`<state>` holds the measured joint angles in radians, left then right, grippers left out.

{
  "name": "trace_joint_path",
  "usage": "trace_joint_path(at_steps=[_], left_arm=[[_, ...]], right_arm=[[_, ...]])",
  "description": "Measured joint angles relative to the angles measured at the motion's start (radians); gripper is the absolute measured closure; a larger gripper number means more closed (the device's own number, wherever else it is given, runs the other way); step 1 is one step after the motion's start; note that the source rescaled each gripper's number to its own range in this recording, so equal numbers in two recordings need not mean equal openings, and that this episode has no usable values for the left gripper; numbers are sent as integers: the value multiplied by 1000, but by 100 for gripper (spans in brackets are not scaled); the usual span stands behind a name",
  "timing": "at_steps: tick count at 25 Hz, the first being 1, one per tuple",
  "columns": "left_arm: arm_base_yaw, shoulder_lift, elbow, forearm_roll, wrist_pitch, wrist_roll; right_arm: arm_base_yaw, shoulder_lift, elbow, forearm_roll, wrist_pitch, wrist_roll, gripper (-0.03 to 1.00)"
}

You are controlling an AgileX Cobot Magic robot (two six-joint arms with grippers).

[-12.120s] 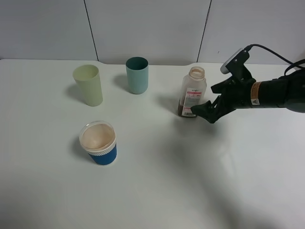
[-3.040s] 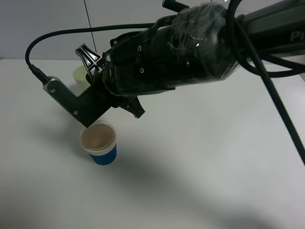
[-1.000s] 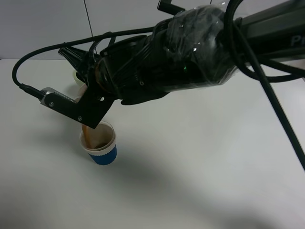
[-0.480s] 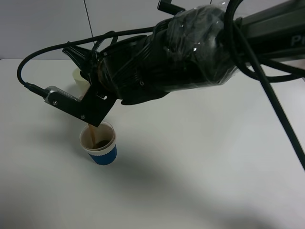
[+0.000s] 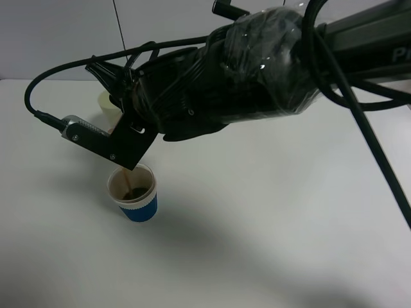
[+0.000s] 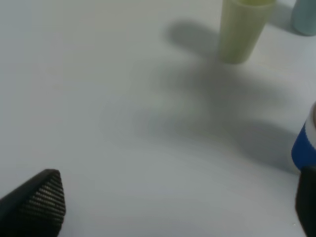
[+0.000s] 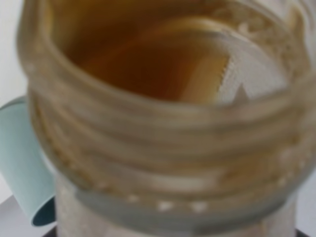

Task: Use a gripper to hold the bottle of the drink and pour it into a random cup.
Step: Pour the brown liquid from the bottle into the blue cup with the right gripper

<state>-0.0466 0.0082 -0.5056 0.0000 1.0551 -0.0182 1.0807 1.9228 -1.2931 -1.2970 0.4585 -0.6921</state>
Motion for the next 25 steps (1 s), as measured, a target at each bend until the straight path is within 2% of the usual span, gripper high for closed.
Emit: trace_joint_path(at_steps=[25], left_arm=[[0,0,0,0,0,0]], right_arm=[[0,0,0,-111,9,0,97]])
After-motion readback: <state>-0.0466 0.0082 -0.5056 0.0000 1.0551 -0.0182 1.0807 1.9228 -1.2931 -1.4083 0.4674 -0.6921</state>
